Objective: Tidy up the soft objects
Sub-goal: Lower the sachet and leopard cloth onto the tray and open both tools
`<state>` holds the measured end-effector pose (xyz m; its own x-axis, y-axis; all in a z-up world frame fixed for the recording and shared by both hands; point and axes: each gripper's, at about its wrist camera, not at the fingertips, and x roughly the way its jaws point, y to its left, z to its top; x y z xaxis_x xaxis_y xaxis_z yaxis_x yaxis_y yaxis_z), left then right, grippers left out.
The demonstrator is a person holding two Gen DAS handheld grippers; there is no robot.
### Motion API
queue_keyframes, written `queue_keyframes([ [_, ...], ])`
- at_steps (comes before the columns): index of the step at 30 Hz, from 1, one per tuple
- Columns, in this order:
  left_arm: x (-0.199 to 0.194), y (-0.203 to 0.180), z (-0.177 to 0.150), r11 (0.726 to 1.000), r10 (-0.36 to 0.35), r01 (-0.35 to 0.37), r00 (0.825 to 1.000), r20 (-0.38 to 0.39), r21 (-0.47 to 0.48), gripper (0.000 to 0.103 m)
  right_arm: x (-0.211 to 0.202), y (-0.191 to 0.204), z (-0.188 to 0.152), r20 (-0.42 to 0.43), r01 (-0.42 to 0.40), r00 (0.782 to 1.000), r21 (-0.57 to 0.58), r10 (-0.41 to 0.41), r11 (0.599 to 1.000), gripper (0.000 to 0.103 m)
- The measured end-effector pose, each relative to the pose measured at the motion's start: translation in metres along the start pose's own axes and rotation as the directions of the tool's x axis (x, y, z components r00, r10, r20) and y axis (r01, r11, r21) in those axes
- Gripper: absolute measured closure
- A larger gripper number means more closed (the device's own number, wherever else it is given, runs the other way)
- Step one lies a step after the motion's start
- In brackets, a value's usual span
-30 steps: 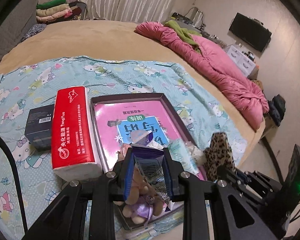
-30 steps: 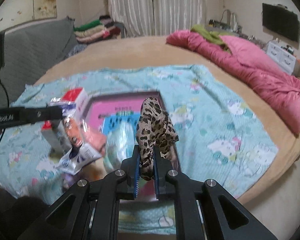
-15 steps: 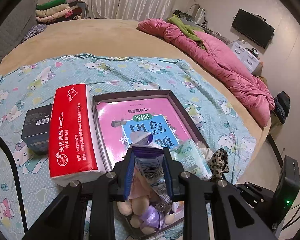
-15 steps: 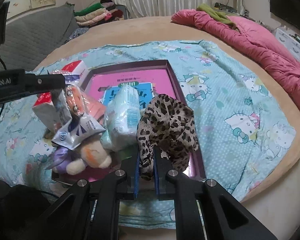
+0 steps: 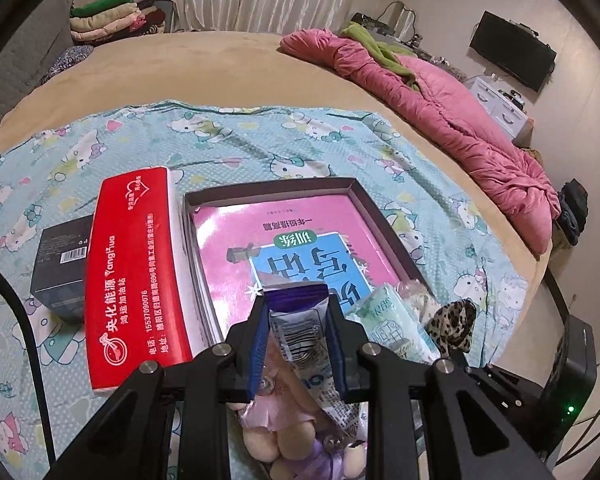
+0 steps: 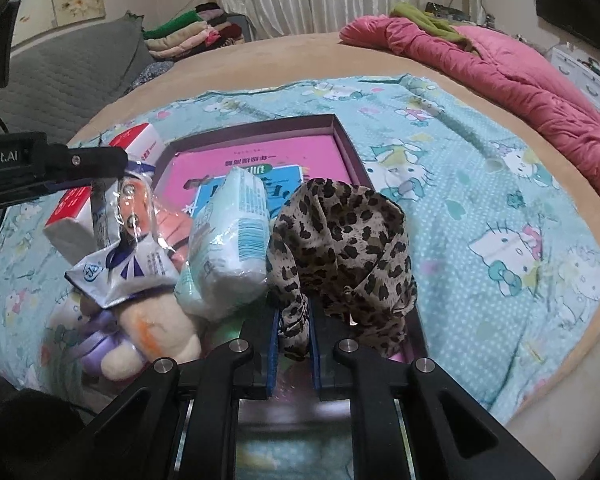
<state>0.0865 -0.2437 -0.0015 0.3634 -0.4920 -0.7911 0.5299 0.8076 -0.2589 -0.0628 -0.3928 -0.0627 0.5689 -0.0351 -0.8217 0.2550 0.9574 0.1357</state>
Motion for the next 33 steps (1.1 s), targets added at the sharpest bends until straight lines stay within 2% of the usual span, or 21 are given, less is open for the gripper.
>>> queue_keyframes([
  [10, -0.001, 0.003, -0.001, 1.0, -0.03, 0.029, 0.999, -0.014, -0.009, 0.074, 0.0, 0.008, -0.002, 0.007, -0.002, 1.0, -0.043, 0.002, 0.999, 0.083],
  [12, -0.002, 0.004, -0.001, 0.999, -0.035, 0.035, 0.999, -0.019, -0.013, 0.074, -0.003, 0.008, -0.003, 0.011, 0.001, 1.0, -0.043, -0.001, 0.999, 0.076],
  [17, -0.003, 0.006, -0.001, 0.999, -0.048, 0.047, 0.998, -0.033, -0.026, 0.07, -0.01, 0.008, -0.004, 0.019, 0.005, 1.0, -0.041, -0.004, 0.999, 0.07],
  [21, -0.005, 0.009, -0.001, 0.998, -0.047, 0.046, 0.998, -0.03, -0.037, 0.063, -0.023, 0.008, -0.004, 0.053, 0.012, 0.999, -0.035, -0.01, 0.999, 0.05],
  [25, -0.008, 0.011, 0.0, 0.998, -0.055, 0.054, 0.998, -0.027, -0.039, 0.057, -0.034, 0.006, -0.002, 0.075, -0.006, 0.997, -0.023, 0.008, 1.0, 0.044],
  [27, -0.01, 0.011, 0.0, 0.998, -0.057, 0.056, 0.998, -0.024, -0.035, 0.05, -0.038, 0.006, 0.0, 0.085, -0.015, 0.996, -0.014, 0.016, 1.0, 0.039],
  [33, -0.013, 0.012, -0.002, 0.998, -0.053, 0.052, 0.998, -0.025, -0.028, 0.041, -0.048, 0.009, 0.002, 0.098, -0.011, 0.995, -0.014, 0.012, 1.0, 0.035],
])
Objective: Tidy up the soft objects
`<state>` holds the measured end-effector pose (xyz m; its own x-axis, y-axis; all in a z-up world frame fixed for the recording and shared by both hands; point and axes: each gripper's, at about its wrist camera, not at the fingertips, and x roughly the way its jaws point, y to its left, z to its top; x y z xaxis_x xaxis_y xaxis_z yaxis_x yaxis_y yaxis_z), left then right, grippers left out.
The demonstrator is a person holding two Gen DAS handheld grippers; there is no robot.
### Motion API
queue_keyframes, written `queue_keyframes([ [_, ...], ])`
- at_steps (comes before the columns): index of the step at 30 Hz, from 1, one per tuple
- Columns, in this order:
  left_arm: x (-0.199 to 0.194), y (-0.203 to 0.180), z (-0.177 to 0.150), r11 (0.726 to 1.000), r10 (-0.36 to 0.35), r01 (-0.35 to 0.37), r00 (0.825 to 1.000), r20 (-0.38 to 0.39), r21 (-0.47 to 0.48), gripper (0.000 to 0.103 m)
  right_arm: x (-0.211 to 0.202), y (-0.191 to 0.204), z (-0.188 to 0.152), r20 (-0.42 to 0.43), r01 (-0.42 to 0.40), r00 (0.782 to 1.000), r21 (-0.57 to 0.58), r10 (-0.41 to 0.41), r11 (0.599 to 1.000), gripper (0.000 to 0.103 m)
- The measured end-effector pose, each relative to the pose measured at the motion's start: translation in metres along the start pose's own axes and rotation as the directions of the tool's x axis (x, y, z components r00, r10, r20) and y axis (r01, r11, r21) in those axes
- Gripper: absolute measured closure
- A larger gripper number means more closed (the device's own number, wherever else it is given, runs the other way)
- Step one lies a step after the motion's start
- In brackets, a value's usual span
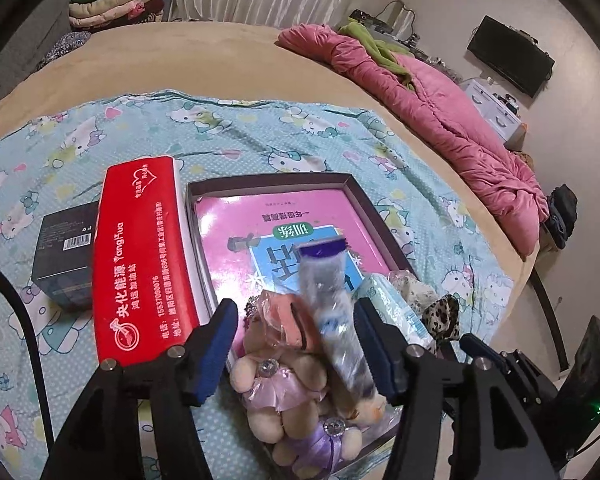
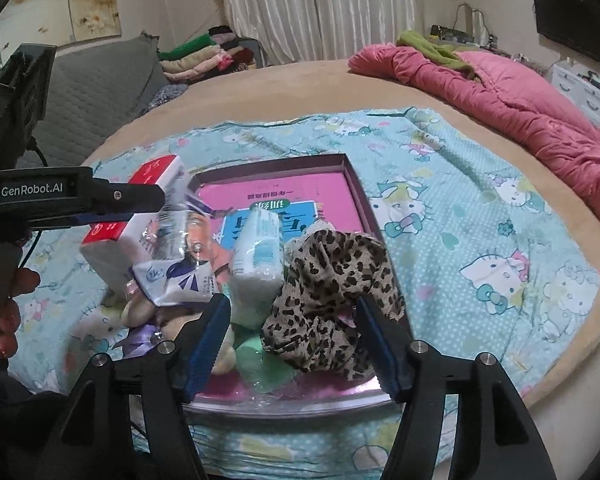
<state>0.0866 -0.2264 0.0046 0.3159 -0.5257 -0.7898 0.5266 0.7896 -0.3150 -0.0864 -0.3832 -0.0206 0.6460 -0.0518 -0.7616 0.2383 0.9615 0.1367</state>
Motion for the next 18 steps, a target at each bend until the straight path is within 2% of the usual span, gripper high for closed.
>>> queue_keyframes([
  [9, -0.025, 0.005, -0.01, 1.0, 0.015, -0.015, 0.999, 0.037, 0.003, 0.028, -0.018, 0.009, 0.007, 0.029, 0.002, 1.0, -0.002, -0.002, 1.0, 0.03],
  [18, -0.055, 0.006, -0.02, 0.997, 0.063, -0.066, 0.995, 0.078, 0.031, 0.021, -0.031, 0.026, 0.015, 0.061, 0.042, 0.997, -0.025, -0.04, 0.999, 0.028],
])
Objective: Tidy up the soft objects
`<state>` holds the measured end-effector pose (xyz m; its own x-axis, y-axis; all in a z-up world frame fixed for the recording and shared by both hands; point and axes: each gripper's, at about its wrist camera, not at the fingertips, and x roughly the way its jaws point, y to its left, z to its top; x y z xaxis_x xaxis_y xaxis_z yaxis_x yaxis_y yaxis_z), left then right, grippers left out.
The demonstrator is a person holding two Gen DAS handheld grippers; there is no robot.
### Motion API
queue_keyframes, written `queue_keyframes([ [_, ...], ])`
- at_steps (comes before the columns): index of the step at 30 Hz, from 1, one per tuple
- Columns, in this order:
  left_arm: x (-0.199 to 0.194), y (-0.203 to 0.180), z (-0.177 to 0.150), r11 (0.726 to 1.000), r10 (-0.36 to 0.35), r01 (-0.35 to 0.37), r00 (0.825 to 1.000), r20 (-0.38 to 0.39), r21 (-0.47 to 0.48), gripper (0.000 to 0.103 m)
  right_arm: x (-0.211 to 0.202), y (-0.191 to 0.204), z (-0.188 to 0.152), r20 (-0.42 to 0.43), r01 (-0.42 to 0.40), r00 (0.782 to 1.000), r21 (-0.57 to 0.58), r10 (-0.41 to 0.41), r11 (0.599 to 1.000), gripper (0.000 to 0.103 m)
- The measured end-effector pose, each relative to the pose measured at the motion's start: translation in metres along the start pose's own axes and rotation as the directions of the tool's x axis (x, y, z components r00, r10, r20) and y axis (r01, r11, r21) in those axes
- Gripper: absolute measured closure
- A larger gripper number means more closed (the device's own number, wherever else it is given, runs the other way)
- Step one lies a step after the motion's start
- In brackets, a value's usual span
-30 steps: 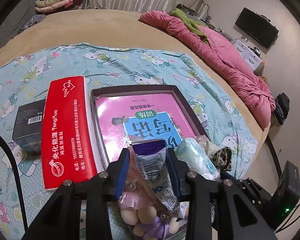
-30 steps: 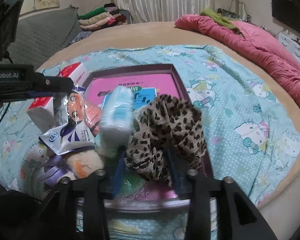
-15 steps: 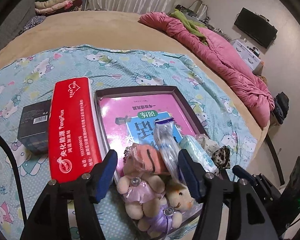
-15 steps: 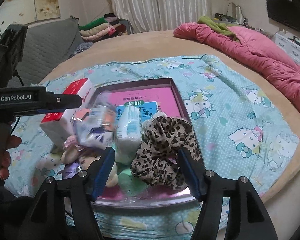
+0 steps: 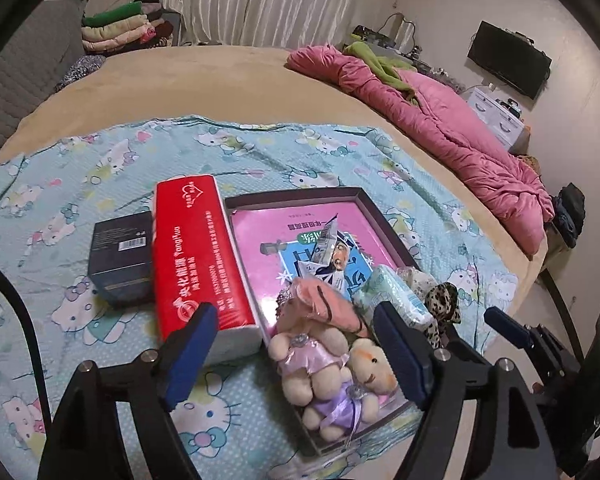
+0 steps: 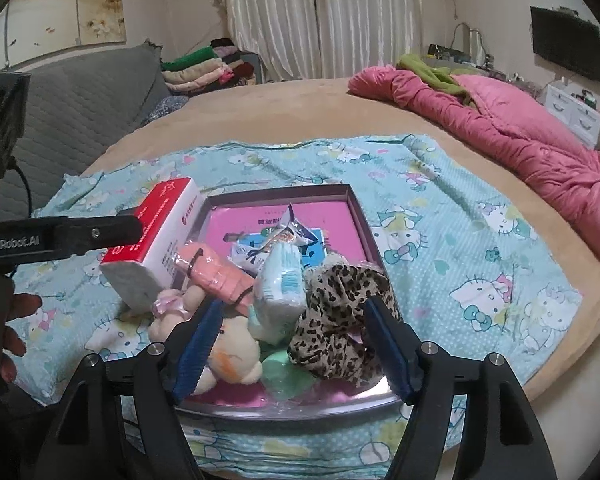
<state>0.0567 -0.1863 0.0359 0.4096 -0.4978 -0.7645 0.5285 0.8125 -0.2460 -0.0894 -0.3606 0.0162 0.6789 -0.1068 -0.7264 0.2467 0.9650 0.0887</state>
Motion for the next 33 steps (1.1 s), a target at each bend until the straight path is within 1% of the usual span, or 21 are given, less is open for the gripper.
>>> queue_keyframes([
  [3, -0.011, 0.001, -0.004, 1.0, 0.008, -0.008, 1.0, 0.011, 0.005, 0.017, -0.005, 0.002, 0.001, 0.005, 0.002, 1.0, 0.009, -0.002, 1.0, 0.026],
  [10, -0.033, 0.006, -0.017, 0.999, 0.043, -0.043, 0.999, 0.017, 0.001, 0.012, -0.019, 0.015, 0.007, 0.016, -0.005, 1.0, 0.024, 0.004, 1.0, 0.025],
  [14, -0.054, 0.015, -0.027, 0.995, 0.104, -0.104, 0.994, 0.031, -0.014, 0.012, -0.027, 0.025, 0.007, 0.021, -0.015, 1.0, 0.027, 0.014, 1.0, 0.024],
  [17, -0.066, 0.022, -0.032, 0.991, 0.132, -0.131, 0.99, 0.038, -0.029, 0.012, -0.031, 0.034, 0.006, 0.013, -0.026, 1.0, 0.018, 0.026, 0.999, 0.024],
  [24, -0.09, 0.031, -0.041, 0.985, 0.174, -0.172, 0.983, 0.063, -0.034, 0.012, -0.042, 0.055, 0.002, 0.017, -0.006, 1.0, -0.005, 0.007, 1.0, 0.023],
  [27, -0.096, 0.031, -0.046, 0.984, 0.176, -0.174, 0.982, 0.066, -0.036, 0.011, -0.046, 0.061, -0.002, 0.01, 0.016, 1.0, -0.03, -0.015, 0.999, 0.023],
  [33, -0.099, 0.032, -0.059, 0.984, 0.176, -0.174, 0.984, 0.039, -0.048, 0.011, -0.057, 0.065, -0.01, -0.017, 0.064, 0.998, -0.034, -0.065, 0.997, 0.022],
])
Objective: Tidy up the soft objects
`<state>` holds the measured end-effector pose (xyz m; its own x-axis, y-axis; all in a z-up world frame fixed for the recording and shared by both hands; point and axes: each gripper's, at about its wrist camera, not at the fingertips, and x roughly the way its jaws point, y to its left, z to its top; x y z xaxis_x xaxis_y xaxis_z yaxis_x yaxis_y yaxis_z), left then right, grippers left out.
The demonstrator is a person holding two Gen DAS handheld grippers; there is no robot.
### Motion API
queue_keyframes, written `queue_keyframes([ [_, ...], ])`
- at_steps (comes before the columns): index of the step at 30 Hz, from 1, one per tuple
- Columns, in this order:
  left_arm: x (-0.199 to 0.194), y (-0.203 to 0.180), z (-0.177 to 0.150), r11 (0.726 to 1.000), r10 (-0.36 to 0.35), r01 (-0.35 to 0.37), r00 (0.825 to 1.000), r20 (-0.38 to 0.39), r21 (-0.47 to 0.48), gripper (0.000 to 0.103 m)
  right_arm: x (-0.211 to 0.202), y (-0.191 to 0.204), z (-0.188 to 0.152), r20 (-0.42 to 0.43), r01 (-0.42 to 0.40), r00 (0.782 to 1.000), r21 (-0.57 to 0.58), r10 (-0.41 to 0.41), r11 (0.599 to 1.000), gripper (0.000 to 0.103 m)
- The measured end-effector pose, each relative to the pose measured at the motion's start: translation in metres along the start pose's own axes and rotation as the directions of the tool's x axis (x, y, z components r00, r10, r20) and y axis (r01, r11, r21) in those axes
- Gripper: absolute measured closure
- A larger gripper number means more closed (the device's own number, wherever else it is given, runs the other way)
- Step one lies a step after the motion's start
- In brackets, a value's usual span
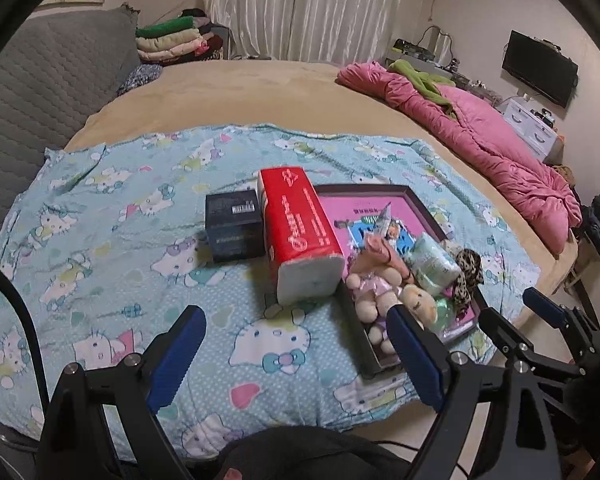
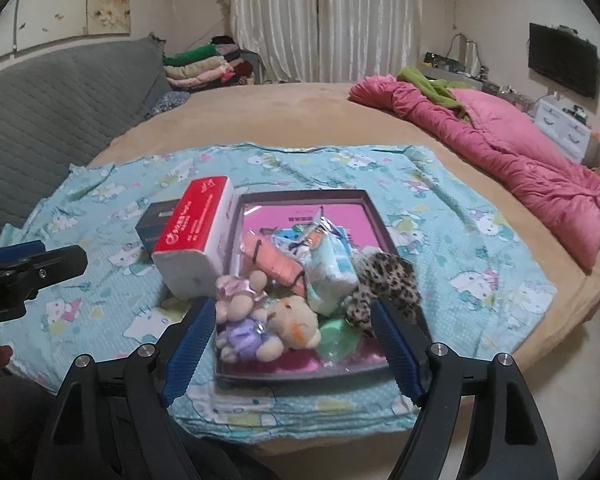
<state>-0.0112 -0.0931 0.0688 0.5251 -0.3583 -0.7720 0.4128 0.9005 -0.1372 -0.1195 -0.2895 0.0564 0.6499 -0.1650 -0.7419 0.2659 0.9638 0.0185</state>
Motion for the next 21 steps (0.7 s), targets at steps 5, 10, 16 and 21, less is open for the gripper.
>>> queue_keyframes([
  [5, -0.002, -0.005, -0.017, 1.0, -0.001, 0.001, 1.0, -0.025, 0.014, 0.011, -0.015, -0.006, -0.016, -0.01, 0.038, 0.999, 0.043, -0.038, 0.998, 0.02],
  [10, -0.001, -0.014, -0.035, 1.0, -0.002, 0.004, 0.998, -0.059, 0.029, 0.011, -0.024, -0.008, -0.027, -0.021, 0.085, 0.996, 0.066, -0.084, 0.994, 0.019],
  [16, 0.002, -0.021, -0.05, 0.999, 0.004, -0.001, 0.997, -0.077, 0.044, 0.011, -0.028, -0.003, -0.033, -0.013, 0.096, 0.995, 0.058, -0.095, 0.994, 0.019],
  [21, 0.008, -0.022, -0.054, 0.999, 0.01, -0.006, 0.996, -0.093, 0.044, 0.011, -0.019, 0.001, -0.037, -0.038, 0.075, 0.997, 0.059, -0.073, 0.995, 0.018],
])
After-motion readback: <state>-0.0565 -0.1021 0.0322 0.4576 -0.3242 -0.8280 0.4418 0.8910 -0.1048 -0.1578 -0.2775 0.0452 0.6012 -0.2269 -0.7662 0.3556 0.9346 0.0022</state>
